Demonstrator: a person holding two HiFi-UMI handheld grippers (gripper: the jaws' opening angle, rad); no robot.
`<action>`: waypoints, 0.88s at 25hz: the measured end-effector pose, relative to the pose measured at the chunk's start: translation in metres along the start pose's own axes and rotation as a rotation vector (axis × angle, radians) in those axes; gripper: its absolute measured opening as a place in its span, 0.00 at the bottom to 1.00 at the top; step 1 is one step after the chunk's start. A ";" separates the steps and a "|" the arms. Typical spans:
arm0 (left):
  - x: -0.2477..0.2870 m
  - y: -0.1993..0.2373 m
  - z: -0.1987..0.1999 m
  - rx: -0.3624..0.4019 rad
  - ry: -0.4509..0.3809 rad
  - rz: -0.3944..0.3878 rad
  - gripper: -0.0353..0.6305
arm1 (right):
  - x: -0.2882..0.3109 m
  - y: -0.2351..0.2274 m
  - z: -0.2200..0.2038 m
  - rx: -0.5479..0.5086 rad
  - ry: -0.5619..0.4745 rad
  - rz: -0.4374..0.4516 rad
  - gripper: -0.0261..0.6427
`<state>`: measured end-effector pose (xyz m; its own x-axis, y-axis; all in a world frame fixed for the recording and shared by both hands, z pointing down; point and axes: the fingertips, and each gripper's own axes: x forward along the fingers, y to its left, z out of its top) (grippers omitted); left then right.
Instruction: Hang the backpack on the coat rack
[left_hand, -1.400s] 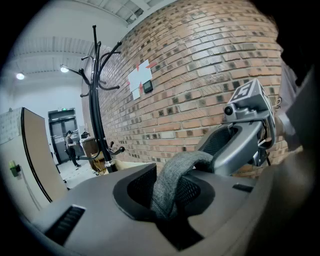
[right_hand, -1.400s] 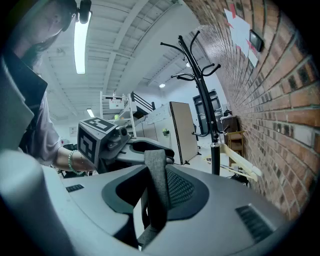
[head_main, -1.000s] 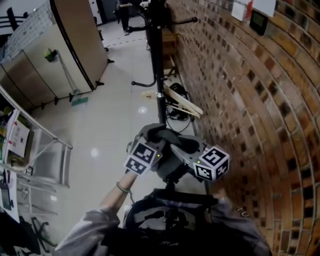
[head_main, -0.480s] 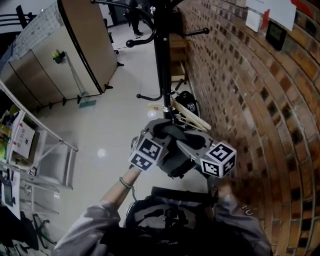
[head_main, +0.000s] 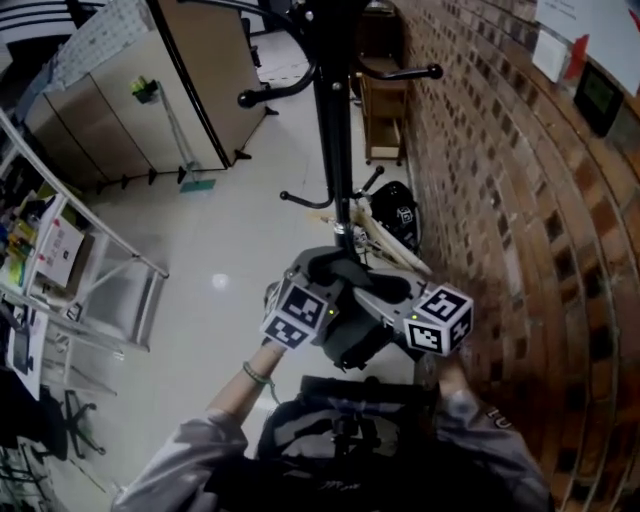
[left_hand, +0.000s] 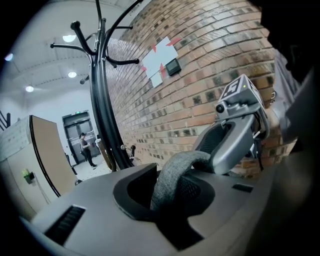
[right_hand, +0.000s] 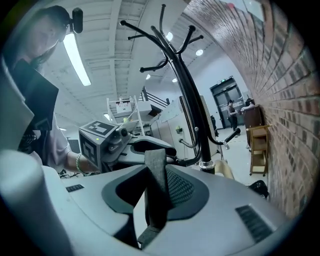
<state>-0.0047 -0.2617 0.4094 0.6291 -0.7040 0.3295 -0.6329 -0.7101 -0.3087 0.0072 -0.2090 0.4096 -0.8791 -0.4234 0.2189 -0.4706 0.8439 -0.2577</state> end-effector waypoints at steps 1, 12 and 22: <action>0.002 0.000 0.000 -0.008 0.002 0.009 0.18 | 0.000 -0.003 0.000 0.002 0.003 0.021 0.22; 0.015 0.025 -0.006 -0.030 0.073 0.082 0.18 | 0.014 -0.026 0.012 -0.044 0.072 0.118 0.22; 0.031 0.042 -0.016 -0.015 0.117 0.098 0.18 | 0.026 -0.045 0.011 -0.016 0.107 0.244 0.22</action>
<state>-0.0189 -0.3128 0.4214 0.5078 -0.7625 0.4009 -0.6955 -0.6375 -0.3315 0.0042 -0.2619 0.4165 -0.9530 -0.1702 0.2508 -0.2437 0.9223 -0.3001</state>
